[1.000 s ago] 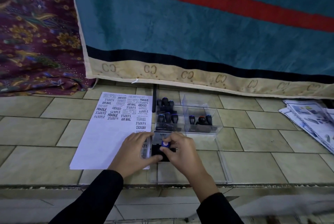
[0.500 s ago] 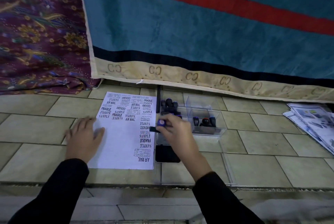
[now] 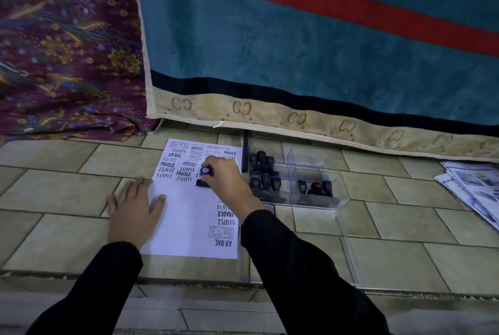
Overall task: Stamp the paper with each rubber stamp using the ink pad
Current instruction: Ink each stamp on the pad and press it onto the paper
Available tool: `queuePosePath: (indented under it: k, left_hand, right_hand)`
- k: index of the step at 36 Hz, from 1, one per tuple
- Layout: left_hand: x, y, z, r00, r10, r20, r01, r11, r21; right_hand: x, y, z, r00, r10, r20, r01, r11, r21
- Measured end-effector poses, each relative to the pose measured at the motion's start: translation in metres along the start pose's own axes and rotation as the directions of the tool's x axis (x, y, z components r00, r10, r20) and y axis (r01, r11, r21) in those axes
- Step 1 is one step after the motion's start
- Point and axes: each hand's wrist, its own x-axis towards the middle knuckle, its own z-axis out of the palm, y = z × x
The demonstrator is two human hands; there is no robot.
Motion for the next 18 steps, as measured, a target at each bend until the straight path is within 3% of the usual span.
queuePosePath:
  k: [18]
  left_hand:
    - [0.006, -0.006, 0.006, 1.000, -0.014, 0.007, 0.013, 1.000, 0.012]
  right_hand:
    - [0.011, -0.007, 0.004, 0.998, 0.034, 0.047, -0.032, 0.998, -0.049]
